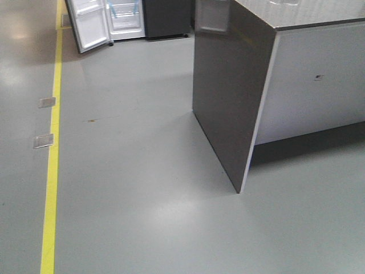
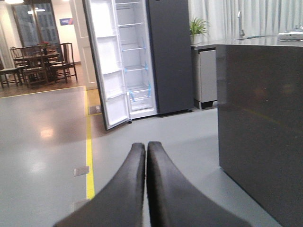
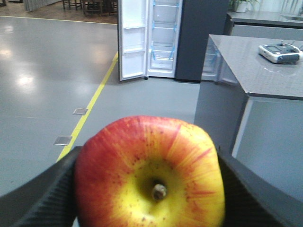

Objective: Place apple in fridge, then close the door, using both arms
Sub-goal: 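Drive toward the open white refrigerator carrying the apple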

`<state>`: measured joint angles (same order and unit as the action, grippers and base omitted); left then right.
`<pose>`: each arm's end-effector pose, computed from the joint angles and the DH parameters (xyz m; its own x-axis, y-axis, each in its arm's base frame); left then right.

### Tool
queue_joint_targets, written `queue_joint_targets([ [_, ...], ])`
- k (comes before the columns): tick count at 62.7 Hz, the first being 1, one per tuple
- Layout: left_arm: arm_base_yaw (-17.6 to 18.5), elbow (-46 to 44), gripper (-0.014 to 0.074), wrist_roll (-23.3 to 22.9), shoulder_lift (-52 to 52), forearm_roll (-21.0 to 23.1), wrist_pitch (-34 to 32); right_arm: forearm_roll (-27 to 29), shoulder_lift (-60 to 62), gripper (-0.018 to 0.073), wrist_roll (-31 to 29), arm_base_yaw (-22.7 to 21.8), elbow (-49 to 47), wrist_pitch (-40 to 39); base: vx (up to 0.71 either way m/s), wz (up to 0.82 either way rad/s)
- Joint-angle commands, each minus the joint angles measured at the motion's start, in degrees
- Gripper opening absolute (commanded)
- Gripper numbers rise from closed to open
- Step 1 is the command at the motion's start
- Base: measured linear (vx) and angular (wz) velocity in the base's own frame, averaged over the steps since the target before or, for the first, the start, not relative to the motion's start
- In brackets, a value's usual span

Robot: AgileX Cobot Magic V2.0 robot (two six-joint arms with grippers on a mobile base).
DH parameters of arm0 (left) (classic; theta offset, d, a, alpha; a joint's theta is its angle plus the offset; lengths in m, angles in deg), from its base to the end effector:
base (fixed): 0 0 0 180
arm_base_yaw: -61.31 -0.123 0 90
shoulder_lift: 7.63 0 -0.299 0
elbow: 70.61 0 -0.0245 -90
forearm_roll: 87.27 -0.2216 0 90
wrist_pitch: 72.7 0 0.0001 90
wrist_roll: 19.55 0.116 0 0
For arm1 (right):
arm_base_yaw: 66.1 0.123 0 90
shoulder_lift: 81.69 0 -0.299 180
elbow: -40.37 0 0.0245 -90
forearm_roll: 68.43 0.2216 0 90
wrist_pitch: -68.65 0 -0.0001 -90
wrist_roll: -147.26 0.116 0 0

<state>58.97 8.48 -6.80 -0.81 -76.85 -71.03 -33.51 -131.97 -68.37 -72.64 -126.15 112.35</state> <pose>0.0383 0.0009 0.2036 0.0412 0.0424 -0.9982 -0.0373 0.9985 0.0409 0.1057 0.0341 0.4510 -0.1584 -0.1241 -0.9796 -0.3080 0.9488 -0.0704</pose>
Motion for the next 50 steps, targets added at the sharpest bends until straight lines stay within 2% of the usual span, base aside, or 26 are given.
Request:
queue_joint_targets([
  [1, 0.13, 1.19, -0.0006, -0.13, -0.95, 0.16, -4.33, 1.56, 0.08, -0.0006, -0.45, -0.13, -1.36, -4.3, 0.05, 0.21],
  [50, 0.13, 1.19, -0.0006, -0.13, -0.95, 0.16, -4.33, 1.56, 0.08, -0.0006, -0.45, -0.13, -1.36, -4.3, 0.09, 0.33],
])
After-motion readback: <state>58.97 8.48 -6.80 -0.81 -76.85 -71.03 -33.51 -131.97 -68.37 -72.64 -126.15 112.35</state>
